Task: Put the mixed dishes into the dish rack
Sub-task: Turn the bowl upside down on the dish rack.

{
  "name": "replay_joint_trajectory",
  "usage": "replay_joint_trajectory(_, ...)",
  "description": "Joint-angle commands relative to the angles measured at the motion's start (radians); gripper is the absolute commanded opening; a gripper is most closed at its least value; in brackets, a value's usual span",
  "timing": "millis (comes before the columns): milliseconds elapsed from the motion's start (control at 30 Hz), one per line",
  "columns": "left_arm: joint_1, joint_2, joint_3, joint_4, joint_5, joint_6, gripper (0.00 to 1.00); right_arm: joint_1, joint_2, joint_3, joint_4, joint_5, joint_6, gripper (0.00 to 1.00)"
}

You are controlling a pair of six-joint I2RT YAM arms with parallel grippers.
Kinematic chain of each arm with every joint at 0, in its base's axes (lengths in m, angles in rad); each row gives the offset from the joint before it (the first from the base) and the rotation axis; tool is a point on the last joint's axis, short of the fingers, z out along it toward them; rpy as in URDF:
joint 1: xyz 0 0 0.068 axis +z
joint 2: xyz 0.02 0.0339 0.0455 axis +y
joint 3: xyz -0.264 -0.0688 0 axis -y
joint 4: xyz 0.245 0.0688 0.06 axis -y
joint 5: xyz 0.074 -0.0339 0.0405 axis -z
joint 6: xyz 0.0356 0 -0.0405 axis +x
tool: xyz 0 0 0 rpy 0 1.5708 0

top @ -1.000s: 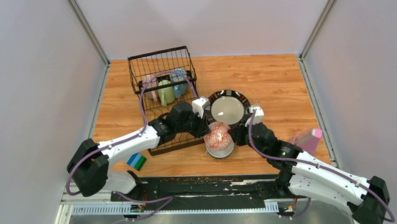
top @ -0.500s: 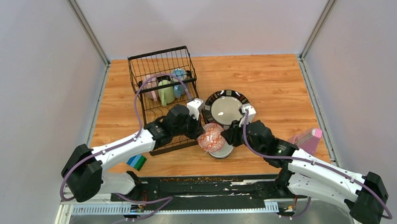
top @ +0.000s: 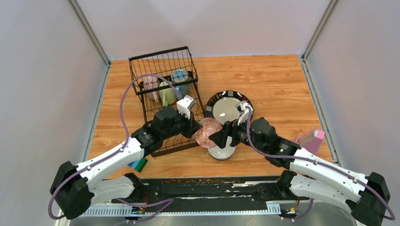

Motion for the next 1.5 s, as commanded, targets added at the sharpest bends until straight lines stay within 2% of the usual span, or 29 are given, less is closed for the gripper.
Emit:
replay_joint_trajectory(0, 0.063, -0.081, -0.020, 0.117, 0.072, -0.006, 0.00, -0.027, 0.029, 0.066, 0.084, -0.090, 0.065, 0.81)
replay_joint_trajectory(167, 0.138, -0.122, -0.068, 0.150, 0.157, -0.026, 0.00, -0.095, 0.063, 0.073, 0.153, -0.268, 0.118, 0.82)
replay_joint_trajectory(500, 0.280, -0.206, -0.148, 0.264, 0.406, -0.062, 0.00, -0.170, 0.156, 0.067, 0.277, -0.414, 0.222, 0.83)
replay_joint_trajectory(667, 0.334, -0.195, -0.155, 0.349, 0.589, -0.100, 0.00, -0.203, 0.199, 0.038, 0.423, -0.512, 0.295, 0.82)
replay_joint_trajectory(800, 0.362, -0.175, -0.159, 0.417, 0.681, -0.144, 0.00, -0.209, 0.221, 0.048, 0.466, -0.557, 0.299, 0.78)
replay_joint_trajectory(1333, 0.383, -0.134, -0.147, 0.470, 0.710, -0.168, 0.00, -0.209, 0.234, 0.040, 0.535, -0.593, 0.329, 0.58)
replay_joint_trajectory(1467, 0.383, -0.128, -0.147, 0.462, 0.690, -0.163, 0.00, -0.209, 0.260, 0.050, 0.551, -0.603, 0.333, 0.49)
